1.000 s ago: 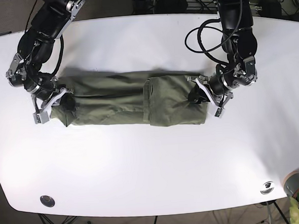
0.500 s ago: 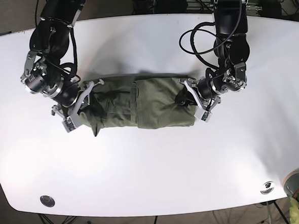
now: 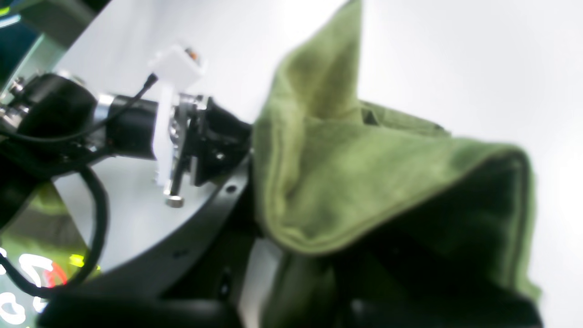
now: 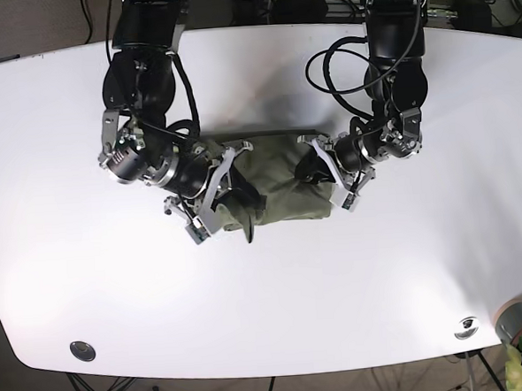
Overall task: Fold the T-shirt properly
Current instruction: 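Push both strip ends inward toward each other, bunching the shirt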
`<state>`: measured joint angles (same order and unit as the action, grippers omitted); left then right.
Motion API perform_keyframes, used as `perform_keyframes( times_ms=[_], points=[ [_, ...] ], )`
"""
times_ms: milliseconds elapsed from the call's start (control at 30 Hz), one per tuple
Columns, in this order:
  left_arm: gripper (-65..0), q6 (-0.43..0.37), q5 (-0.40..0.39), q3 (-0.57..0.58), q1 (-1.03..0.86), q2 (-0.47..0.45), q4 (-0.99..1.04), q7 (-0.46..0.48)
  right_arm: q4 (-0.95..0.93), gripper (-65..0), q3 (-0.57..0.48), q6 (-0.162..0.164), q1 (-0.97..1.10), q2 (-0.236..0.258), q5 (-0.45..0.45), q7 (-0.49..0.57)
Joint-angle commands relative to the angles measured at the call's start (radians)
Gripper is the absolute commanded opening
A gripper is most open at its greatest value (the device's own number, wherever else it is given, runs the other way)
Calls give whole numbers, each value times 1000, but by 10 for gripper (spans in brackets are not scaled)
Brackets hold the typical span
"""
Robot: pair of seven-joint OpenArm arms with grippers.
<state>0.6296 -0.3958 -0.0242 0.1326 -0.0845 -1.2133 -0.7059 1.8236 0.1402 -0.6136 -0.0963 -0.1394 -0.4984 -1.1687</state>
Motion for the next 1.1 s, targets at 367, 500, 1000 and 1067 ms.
perform_keyframes(
  times_ms=[367,500,1000,1067],
  points=[
    [-569,-6,45,4,-1,-7,3,-57,-147,-479,-84,5,-95,-10,59,102],
    [-569,-6,45,4,3,-5,3,-57,-147,-268,-153,5,-98,-9,129,102],
    [-574,2,27,-10,6,-5,-41,-57,-11,-144,-227,-4,-72,4,189,89],
    [-574,3,5,-36,2,-7,-75,-57,-11,-151,-176,-6,-67,4,188,89]
  ],
)
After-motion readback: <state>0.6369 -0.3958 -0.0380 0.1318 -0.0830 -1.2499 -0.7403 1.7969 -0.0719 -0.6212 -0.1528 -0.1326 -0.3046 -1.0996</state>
